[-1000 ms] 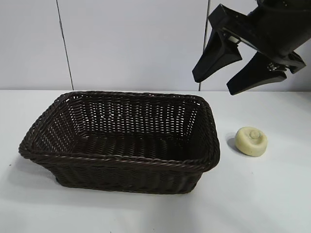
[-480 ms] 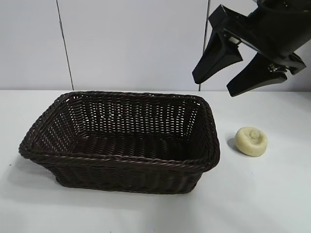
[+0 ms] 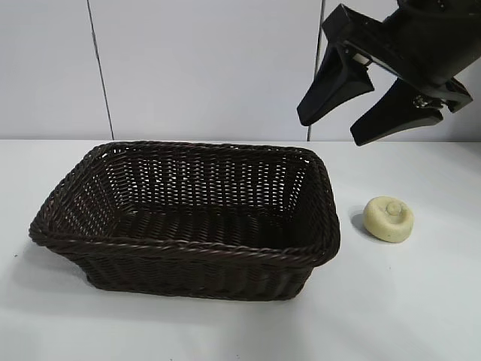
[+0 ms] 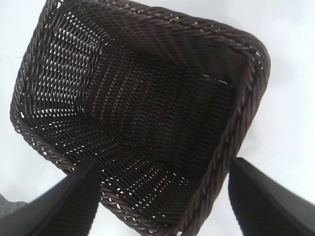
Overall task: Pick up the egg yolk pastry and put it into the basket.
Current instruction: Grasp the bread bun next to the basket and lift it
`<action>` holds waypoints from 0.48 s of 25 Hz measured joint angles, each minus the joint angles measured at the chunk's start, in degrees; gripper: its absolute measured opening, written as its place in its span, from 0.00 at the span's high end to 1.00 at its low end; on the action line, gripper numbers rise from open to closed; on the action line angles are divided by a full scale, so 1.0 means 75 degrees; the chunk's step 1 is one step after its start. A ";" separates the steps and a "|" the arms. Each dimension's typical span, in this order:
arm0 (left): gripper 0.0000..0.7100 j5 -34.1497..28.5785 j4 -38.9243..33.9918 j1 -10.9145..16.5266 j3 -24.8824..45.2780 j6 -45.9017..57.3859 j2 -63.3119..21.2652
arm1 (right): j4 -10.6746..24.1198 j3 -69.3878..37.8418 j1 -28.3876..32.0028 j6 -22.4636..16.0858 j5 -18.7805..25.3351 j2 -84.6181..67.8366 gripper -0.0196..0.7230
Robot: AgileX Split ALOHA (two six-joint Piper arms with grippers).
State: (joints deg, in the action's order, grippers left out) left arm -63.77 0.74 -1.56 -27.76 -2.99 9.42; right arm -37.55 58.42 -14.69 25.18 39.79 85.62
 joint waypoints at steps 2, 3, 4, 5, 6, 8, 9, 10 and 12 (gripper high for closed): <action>0.30 -0.0017 0.0000 0.0000 0.0000 0.0000 -0.0583 | 0.0000 0.0000 0.0000 0.0000 0.0016 0.0000 0.26; 0.30 -0.0017 0.0000 0.0000 0.0000 0.0000 -0.0808 | 0.0000 0.0000 0.0000 0.0000 0.0055 0.0000 0.26; 0.30 -0.0022 0.0000 0.0000 0.0000 0.0000 -0.1062 | 0.0000 0.0000 0.0000 0.0000 0.0110 0.0000 0.26; 0.30 -0.0049 0.0000 0.0000 0.0000 0.0000 -0.1250 | 0.0008 0.0000 0.0000 -0.0008 0.0160 0.0000 0.26; 0.30 -0.0056 0.0000 0.0000 0.0000 0.0000 -0.1344 | 0.0057 0.0028 0.0000 -0.0038 0.0223 0.0000 0.26; 0.30 -0.0081 0.0000 0.0000 0.0000 0.0000 -0.1351 | 0.0268 0.0155 0.0000 -0.0272 0.0380 0.0000 0.26; 0.30 -0.0081 0.0000 0.0000 0.0000 0.0000 -0.1351 | 0.0470 0.0272 0.0000 -0.0468 0.0451 0.0000 0.26; 0.30 -0.0081 0.0000 0.0000 0.0000 0.0000 -0.1351 | 0.0742 0.0418 0.0000 -0.0710 0.0517 0.0000 0.26; 0.30 -0.0081 0.0000 0.0000 0.0000 0.0000 -0.1351 | 0.1414 0.0734 0.0000 -0.1224 0.0658 0.0006 0.26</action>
State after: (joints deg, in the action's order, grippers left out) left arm -64.37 0.74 -1.56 -27.76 -2.99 -0.72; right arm -26.94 63.92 -14.69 15.99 44.73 85.67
